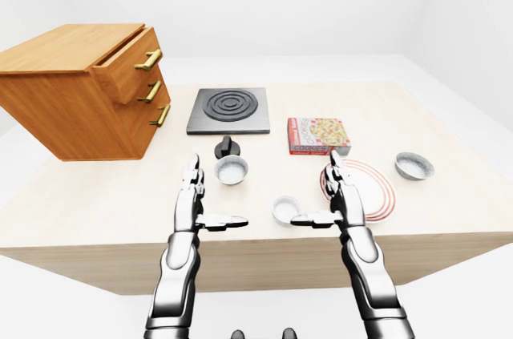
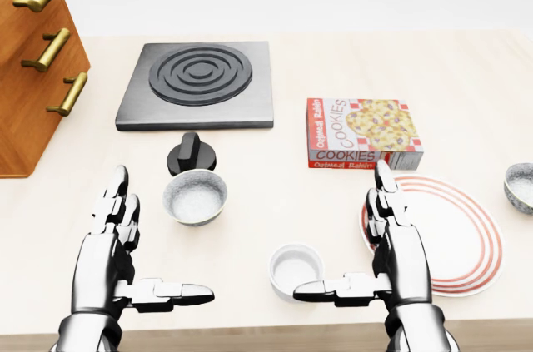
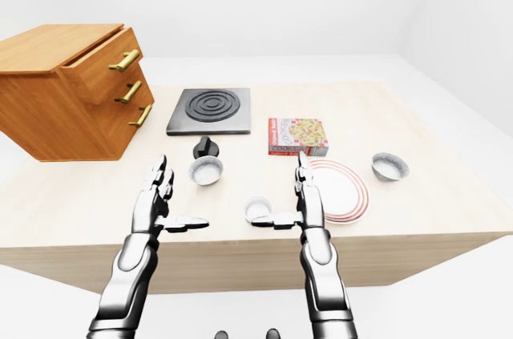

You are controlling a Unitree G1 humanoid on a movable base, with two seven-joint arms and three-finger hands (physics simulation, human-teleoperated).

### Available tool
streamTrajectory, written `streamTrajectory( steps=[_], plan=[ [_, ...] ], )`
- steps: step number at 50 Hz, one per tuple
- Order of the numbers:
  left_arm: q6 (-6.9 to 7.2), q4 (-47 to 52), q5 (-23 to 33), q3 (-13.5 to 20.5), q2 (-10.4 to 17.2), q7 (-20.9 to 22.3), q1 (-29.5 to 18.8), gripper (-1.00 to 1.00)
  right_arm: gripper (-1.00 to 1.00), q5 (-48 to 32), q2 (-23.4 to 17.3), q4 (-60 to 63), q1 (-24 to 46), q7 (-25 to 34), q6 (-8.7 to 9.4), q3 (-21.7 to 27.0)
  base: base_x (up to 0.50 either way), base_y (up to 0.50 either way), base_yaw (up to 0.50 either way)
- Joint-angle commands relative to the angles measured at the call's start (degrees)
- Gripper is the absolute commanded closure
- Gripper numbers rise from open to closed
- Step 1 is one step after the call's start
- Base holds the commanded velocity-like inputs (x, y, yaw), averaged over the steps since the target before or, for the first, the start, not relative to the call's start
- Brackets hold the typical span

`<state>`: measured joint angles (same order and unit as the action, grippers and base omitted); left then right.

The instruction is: Pick the akita bowl next to the plate and place it on the plate.

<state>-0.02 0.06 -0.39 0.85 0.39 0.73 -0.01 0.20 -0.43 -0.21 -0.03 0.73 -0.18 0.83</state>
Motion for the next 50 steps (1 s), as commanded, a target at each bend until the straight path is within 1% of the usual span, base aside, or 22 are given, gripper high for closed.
streamTrajectory(
  steps=[1, 8, 9, 10, 14, 15, 18, 20, 22, 24, 26, 30, 32, 35, 37, 39, 41, 44, 45, 46, 48, 50],
  plan=[
    [-0.29, 0.0, -0.6, 1.3, 0.6, 1.1, 0.1, -1.00, -1.00, 0.3, -0.7, -0.4, -0.3, 1.2, -0.67, 1.4, 0.00, 0.00, 0.00],
    [0.12, 0.8, -0.5, 1.2, 0.6, 1.0, 0.3, -1.00, -1.00, 1.4, -0.6, 0.2, -0.7, 2.1, -0.68, 1.4, 0.00, 0.00, 0.00],
    [0.01, 0.7, -0.5, 1.2, 0.6, 1.0, 0.3, -1.00, -1.00, 1.6, -0.6, 0.4, -0.7, 2.2, -0.37, 1.5, 0.00, 0.00, 0.00],
    [-0.59, 0.0, -0.5, 1.3, 0.6, 1.1, 0.1, -1.00, -1.00, 1.8, -0.5, 1.0, -0.9, 2.2, 0.05, 1.4, 0.00, 0.00, 0.00],
    [0.23, 1.1, -0.5, 1.2, 0.6, 1.0, 0.5, -1.00, -1.00, 2.6, -0.5, 1.8, -1.1, 2.5, 0.73, 1.5, 0.00, 0.00, 0.00],
    [0.18, 1.0, -0.4, 1.2, 0.6, 1.0, 0.4, -1.00, -1.00, 2.7, -0.4, 1.2, -0.9, 2.5, 0.39, 1.5, 0.00, 0.00, 0.00],
    [-0.45, 0.0, -0.5, 1.3, 0.6, 1.1, 0.2, -1.00, -1.00, 3.1, -0.4, 1.5, -1.0, 2.7, 0.77, 1.6, 0.00, -0.05, 0.00],
    [-0.30, 0.3, -0.5, 1.2, 0.6, 1.1, 0.3, -1.00, -1.00, 3.5, -0.4, 1.9, -1.2, 2.8, 0.96, 1.5, 0.00, -0.17, 0.00],
    [-0.23, 0.4, -0.5, 1.2, 0.6, 1.2, 0.3, -1.00, -1.00, 3.6, -0.4, 1.6, -1.1, 2.8, 0.73, 1.6, -0.02, -0.27, 0.00],
    [-0.10, 0.4, -0.5, 1.2, 0.6, 1.2, 0.3, -1.00, -1.00, 3.8, -0.4, 2.0, -1.1, 2.9, 1.10, 1.6, -0.08, -0.36, 0.00],
    [-0.45, 0.0, -0.6, 1.3, 0.6, 1.3, 0.2, -1.00, -1.00, 4.0, -0.4, 2.4, -1.2, 2.8, 1.35, 1.6, -0.08, -0.38, 0.00],
    [0.23, 0.9, -0.5, 1.2, 0.6, 1.2, 0.5, -1.00, -1.00, 4.2, -0.4, 2.7, -1.2, 2.8, 1.63, 1.6, -0.08, -0.38, 0.00],
    [0.17, 0.9, -0.5, 1.1, 0.6, 1.2, 0.5, -1.00, -1.00, 4.2, -0.4, 3.3, -1.4, 2.7, 2.07, 1.5, -0.09, -0.39, 0.00],
    [-0.20, 0.4, -0.5, 1.2, 0.6, 1.3, 0.4, -1.00, -1.00, 4.3, -0.4, 2.9, -1.3, 2.8, 1.83, 1.6, -0.08, -0.39, 0.00],
    [0.15, 0.9, -0.5, 1.1, 0.6, 1.2, 0.6, -1.00, -1.00, 4.3, -0.4, 3.3, -1.4, 2.7, 2.11, 1.5, -0.09, -0.39, 0.00],
    [0.54, 1.4, -0.4, 1.0, 0.5, 1.2, 0.7, -1.00, -1.00, 4.3, -0.4, 2.7, -1.2, 2.8, 1.67, 1.6, -0.09, -0.39, 0.00],
    [0.53, 1.5, -0.5, 1.0, 0.5, 1.2, 0.8, -1.00, -1.00, 4.2, -0.4, 3.0, -1.3, 2.8, 1.86, 1.5, -0.09, -0.39, 0.00],
    [-0.07, 0.6, -0.5, 1.1, 0.6, 1.3, 0.5, -1.00, -1.00, 4.2, -0.4, 2.8, -1.2, 2.7, 1.78, 1.6, -0.09, -0.39, 0.00],
    [-0.34, 0.3, -0.5, 1.1, 0.6, 1.3, 0.4, -1.00, -1.00, 4.2, -0.5, 2.5, -1.2, 2.8, 1.49, 1.6, -0.09, -0.39, 0.00],
    [-0.27, 0.4, -0.4, 1.1, 0.6, 1.3, 0.4, -1.00, -1.00, 4.2, -0.5, 2.6, -1.2, 2.8, 1.61, 1.6, -0.09, -0.39, 0.00],
    [0.05, 0.9, -0.4, 1.1, 0.6, 1.3, 0.6, -1.00, -1.00, 4.2, -0.4, 2.2, -1.2, 2.8, 1.15, 1.7, -0.08, -0.39, 0.00],
    [-0.23, 0.6, -0.4, 1.1, 0.6, 1.4, 0.6, -1.00, -1.00, 4.1, -0.5, 1.7, -1.0, 2.9, 0.78, 1.7, -0.08, -0.39, 0.00]
  ],
)
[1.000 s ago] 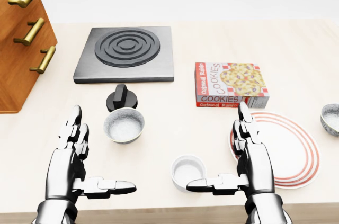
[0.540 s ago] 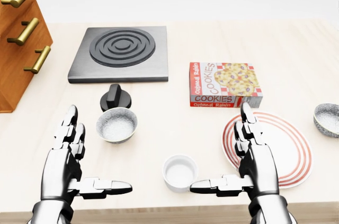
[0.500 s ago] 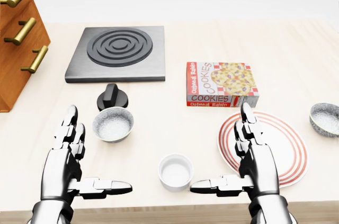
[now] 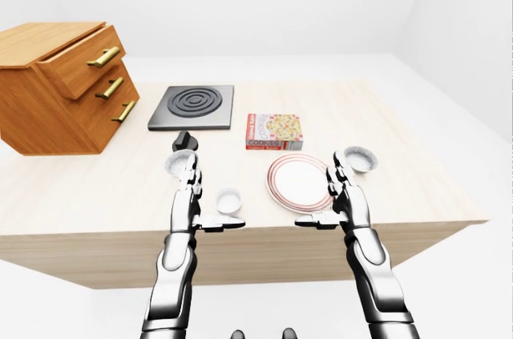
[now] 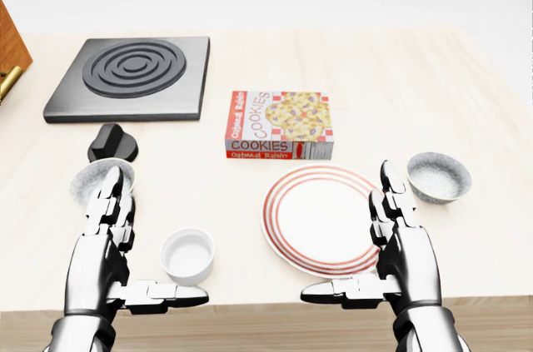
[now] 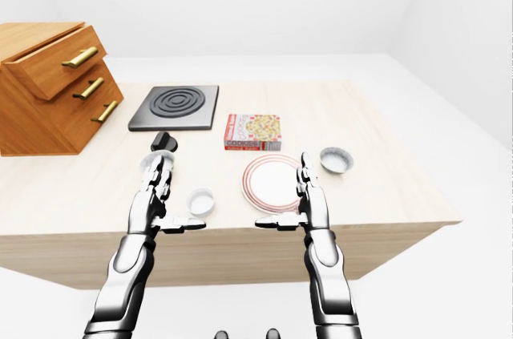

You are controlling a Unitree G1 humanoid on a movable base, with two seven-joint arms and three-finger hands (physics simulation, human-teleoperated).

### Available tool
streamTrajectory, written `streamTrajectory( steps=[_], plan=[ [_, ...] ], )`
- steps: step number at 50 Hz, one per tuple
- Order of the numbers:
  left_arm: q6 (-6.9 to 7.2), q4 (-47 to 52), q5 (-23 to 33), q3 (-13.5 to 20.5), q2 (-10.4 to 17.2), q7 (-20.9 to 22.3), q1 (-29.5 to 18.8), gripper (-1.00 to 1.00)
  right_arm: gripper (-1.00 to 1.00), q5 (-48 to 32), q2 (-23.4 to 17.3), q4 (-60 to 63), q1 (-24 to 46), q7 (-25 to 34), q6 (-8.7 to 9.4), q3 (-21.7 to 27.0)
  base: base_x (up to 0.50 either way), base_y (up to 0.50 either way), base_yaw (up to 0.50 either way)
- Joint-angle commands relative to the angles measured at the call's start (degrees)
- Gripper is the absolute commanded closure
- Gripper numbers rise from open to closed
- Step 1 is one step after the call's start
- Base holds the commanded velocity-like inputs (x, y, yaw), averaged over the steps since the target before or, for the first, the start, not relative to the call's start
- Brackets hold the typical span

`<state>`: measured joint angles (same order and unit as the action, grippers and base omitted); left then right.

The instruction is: Pick the akita bowl next to the plate and place it on the plate.

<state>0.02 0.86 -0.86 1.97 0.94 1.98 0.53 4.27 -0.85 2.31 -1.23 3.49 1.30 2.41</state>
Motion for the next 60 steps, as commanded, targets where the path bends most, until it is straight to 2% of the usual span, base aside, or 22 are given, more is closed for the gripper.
streamTrajectory(
  steps=[1, 12, 15, 16, 18, 20, 22, 25, 27, 28, 29, 32, 34, 36, 42, 44, 49, 51, 57, 60],
  plan=[
    [-0.27, -0.2, 0.1, 0.0, 0.0, 0.1, 0.0, -1.00, -1.00, 0.0, 0.0, -0.8, 0.1, 0.1, -0.73, 0.1, -0.09, -0.39, 0.00],
    [-0.30, -0.1, 0.2, -0.1, 0.0, 0.1, 0.2, -1.00, -1.00, 0.0, -0.1, 0.0, 0.2, 0.0, 0.24, 0.1, -0.09, -0.39, 0.00],
    [0.00, 0.3, 0.3, -0.2, -0.1, 0.1, 0.3, -1.00, -1.00, -0.5, -0.1, -0.2, 0.3, -0.3, 0.02, 0.0, -0.09, -0.39, 0.00],
    [-0.14, 0.1, 0.3, -0.2, -0.1, 0.1, 0.2, -1.00, -1.00, -1.8, -0.2, -1.4, 1.0, -1.5, -0.37, 0.1, -0.09, -0.33, 0.00],
    [0.17, 0.5, 0.3, -0.2, -0.1, 0.1, 0.3, -1.00, -1.00, -5.3, -0.6, -4.0, 1.7, -2.3, -2.43, -0.8, 0.00, 0.00, 0.00],
    [0.06, 0.2, 0.2, -0.1, -0.1, 0.1, 0.2, -1.00, -1.00, -5.7, -0.1, -2.8, 1.3, -2.0, -0.90, -1.4, 0.00, 0.00, 0.00],
    [0.15, 0.3, 0.2, -0.1, -0.1, 0.1, 0.3, -1.00, -1.00, -6.9, 0.0, -2.4, 1.0, -2.7, -1.31, -1.7, 0.00, 0.00, 0.00],
    [-0.74, -0.9, 0.1, 0.0, 0.0, 0.2, 0.0, -1.00, -1.00, -5.9, 0.0, -1.3, 0.7, -1.3, 0.47, -1.7, 0.00, 0.00, 0.00],
    [-0.76, -1.0, 0.1, 0.0, 0.0, 0.2, -0.1, -1.00, -1.00, -6.3, -0.1, -0.5, 0.2, -0.7, 0.15, -2.1, 0.00, 0.00, 0.00],
    [-0.89, -1.2, 0.0, 0.1, 0.0, 0.2, -0.1, -1.00, -1.00, -7.0, -0.1, -0.9, -0.1, -0.5, -0.49, -2.5, 0.00, 0.00, 0.00],
    [-0.41, -0.7, 0.0, 0.0, 0.0, 0.2, 0.0, -1.00, -1.00, -7.4, 0.0, -1.3, -0.2, -0.5, -1.20, -2.6, 0.00, 0.00, 0.00],
    [-0.76, -1.2, 0.0, 0.1, 0.1, 0.2, -0.1, -1.00, -1.00, -7.7, 0.0, -0.7, -0.5, 0.0, -1.04, -2.7, 0.00, 0.00, 0.00],
    [-0.72, -1.1, 0.0, 0.1, 0.0, 0.3, 0.0, -1.00, -1.00, -8.2, 0.0, -0.9, -0.6, -0.1, -2.11, -2.8, 0.00, 0.00, 0.00],
    [0.10, 0.0, 0.0, -0.1, 0.0, 0.2, 0.2, -1.00, -1.00, -8.1, 0.0, -0.6, -0.9, 0.3, -1.92, -2.8, 0.00, 0.00, 0.00],
    [0.54, 0.6, 0.1, -0.2, -0.1, 0.1, 0.4, -1.00, -1.00, -7.9, 0.1, -0.4, -1.0, 0.6, -1.90, -2.6, 0.23, 0.00, 0.00],
    [0.51, 0.5, 0.1, -0.2, -0.1, 0.1, 0.4, -1.00, -1.00, -8.0, 0.1, -0.8, -1.0, 0.6, -2.45, -2.6, 0.24, 0.00, 0.00],
    [0.62, 0.6, 0.1, -0.2, -0.1, 0.1, 0.4, -1.00, -1.00, -7.8, 0.1, -0.1, -1.1, 0.7, -1.77, -2.6, 0.25, 0.00, 0.00],
    [0.22, 0.0, 0.1, -0.1, -0.1, 0.2, 0.3, -1.00, -1.00, -7.8, 0.1, -0.2, -1.1, 0.8, -1.97, -2.6, 0.26, 0.00, 0.00],
    [0.30, 0.3, 0.1, -0.2, -0.1, 0.2, 0.4, -1.00, -1.00, -7.7, 0.1, -0.2, -1.3, 1.0, -2.23, -2.6, 0.26, 0.00, 0.00],
    [-0.23, -0.3, 0.1, -0.1, 0.0, 0.3, 0.4, -1.00, -1.00, -7.7, 0.1, -0.3, -1.3, 1.0, -2.29, -2.6, 0.27, 0.00, 0.00]
  ],
)
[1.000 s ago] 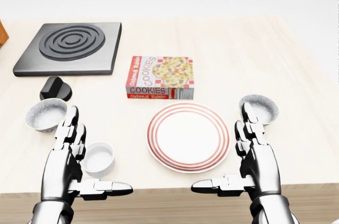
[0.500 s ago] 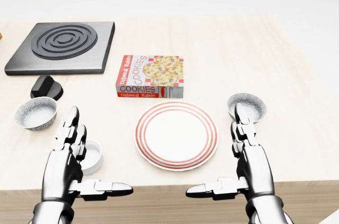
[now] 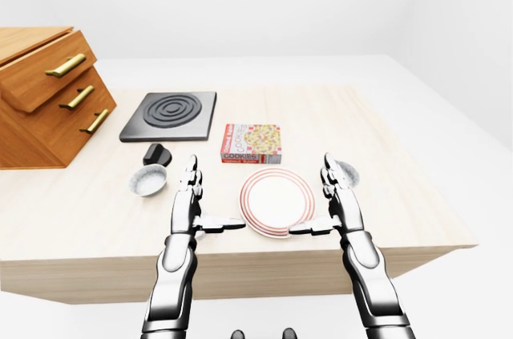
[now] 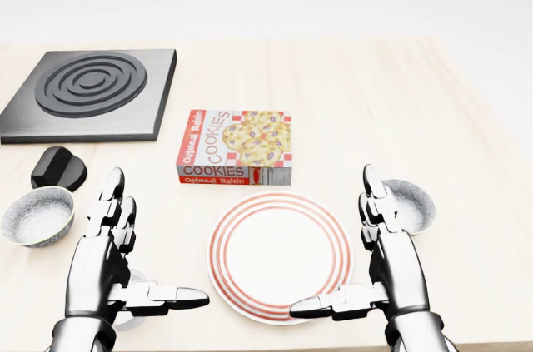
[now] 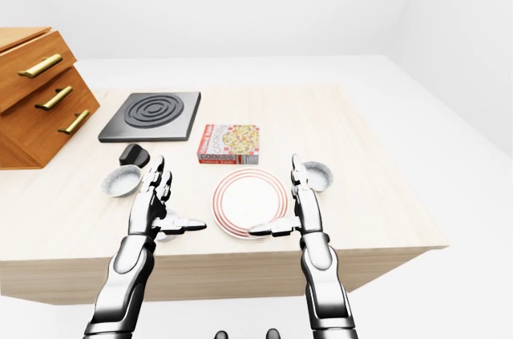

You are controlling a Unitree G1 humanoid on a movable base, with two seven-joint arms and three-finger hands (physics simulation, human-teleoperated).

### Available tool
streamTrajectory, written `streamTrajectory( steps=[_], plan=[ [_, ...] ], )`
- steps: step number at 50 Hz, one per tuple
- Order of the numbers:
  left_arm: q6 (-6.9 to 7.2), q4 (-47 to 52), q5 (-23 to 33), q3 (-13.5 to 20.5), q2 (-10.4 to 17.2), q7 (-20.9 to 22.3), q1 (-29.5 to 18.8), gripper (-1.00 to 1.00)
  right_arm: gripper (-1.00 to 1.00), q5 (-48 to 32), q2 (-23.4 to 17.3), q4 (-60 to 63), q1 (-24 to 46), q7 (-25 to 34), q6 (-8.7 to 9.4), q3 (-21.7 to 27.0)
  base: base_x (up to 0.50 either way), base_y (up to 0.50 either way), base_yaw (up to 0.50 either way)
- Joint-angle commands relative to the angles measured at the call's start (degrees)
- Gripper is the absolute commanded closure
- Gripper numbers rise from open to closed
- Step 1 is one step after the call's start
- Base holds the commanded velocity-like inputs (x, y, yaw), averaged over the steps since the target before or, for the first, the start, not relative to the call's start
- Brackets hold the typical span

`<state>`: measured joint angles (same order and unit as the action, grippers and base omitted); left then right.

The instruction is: Pick the akita bowl next to the plate and place it on the plate.

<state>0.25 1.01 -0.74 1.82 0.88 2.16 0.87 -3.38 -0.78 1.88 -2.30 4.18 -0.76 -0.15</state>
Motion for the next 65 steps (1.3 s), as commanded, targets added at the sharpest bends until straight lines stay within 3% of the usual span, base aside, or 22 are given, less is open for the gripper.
streamTrajectory(
  steps=[1, 14, 25, 30, 43, 51, 52, 53, 55, 57, 59, 65],
  plan=[
    [-0.28, -0.2, 0.0, 0.0, 0.0, 0.0, 0.0, -1.00, -1.00, -0.2, 0.0, 0.3, -0.3, 0.2, -0.19, -0.1, 0.27, 0.00, 0.00],
    [0.53, 0.8, 0.0, -0.1, 0.0, 0.0, 0.3, -1.00, -1.00, 0.0, 0.0, -0.1, -0.2, 0.2, -0.63, 0.1, 0.26, 0.00, 0.00],
    [0.26, 0.3, 0.0, -0.1, 0.0, 0.0, 0.1, -1.00, -1.00, 0.5, 0.1, 0.6, 0.0, -0.1, 0.17, 0.3, 0.23, 0.00, 0.00],
    [-0.69, -0.9, -0.1, 0.1, 0.1, 0.1, -0.2, -1.00, -1.00, 0.8, 0.1, 0.4, 0.0, 0.0, -0.13, 0.3, 0.00, 0.00, 0.00],
    [0.36, 0.5, 0.0, -0.1, 0.0, 0.0, 0.2, -1.00, -1.00, 1.1, 0.1, 0.3, -0.4, 0.4, -0.79, 0.1, 0.00, 0.00, 0.00],
    [0.05, -0.1, -0.3, 0.1, 0.1, 0.1, -0.1, -1.00, -1.00, 1.0, 0.1, 0.3, -0.2, 0.3, -0.56, 0.2, 0.00, 0.00, 0.00],
    [1.32, 1.0, -0.7, 0.5, 0.2, 0.3, -0.2, -1.00, -1.00, 1.1, 0.1, -0.2, 0.0, 0.2, -0.76, 0.2, 0.00, 0.00, 0.00],
    [1.61, 1.5, -0.7, 0.6, 0.3, 0.3, -0.2, -1.00, -1.00, 1.1, 0.1, -0.6, 0.1, 0.1, -1.03, 0.3, 0.00, 0.00, 0.00],
    [4.75, 6.0, -1.1, 0.7, 0.4, 0.3, -0.1, -1.00, -1.00, 1.0, 0.1, -0.5, 0.1, 0.1, -0.82, 0.2, 0.00, 0.00, 0.00],
    [4.75, 10.7, -1.6, 1.2, 0.5, 0.1, -0.2, -1.00, -1.00, 1.1, 0.1, 0.2, 0.0, 0.0, -0.27, 0.2, 0.00, 0.00, 0.00],
    [4.75, 15.9, -1.6, 1.9, 1.0, 0.0, -1.1, -1.00, -1.00, 1.1, 0.0, -0.8, 0.3, 0.0, -0.88, 0.3, 0.00, 0.00, 0.00],
    [4.75, 24.6, -4.2, 5.4, 3.0, -1.0, -7.5, -1.00, -1.00, 0.9, 0.0, -0.4, 0.0, 0.0, -0.81, 0.3, 0.00, 0.00, 0.00]
  ],
)
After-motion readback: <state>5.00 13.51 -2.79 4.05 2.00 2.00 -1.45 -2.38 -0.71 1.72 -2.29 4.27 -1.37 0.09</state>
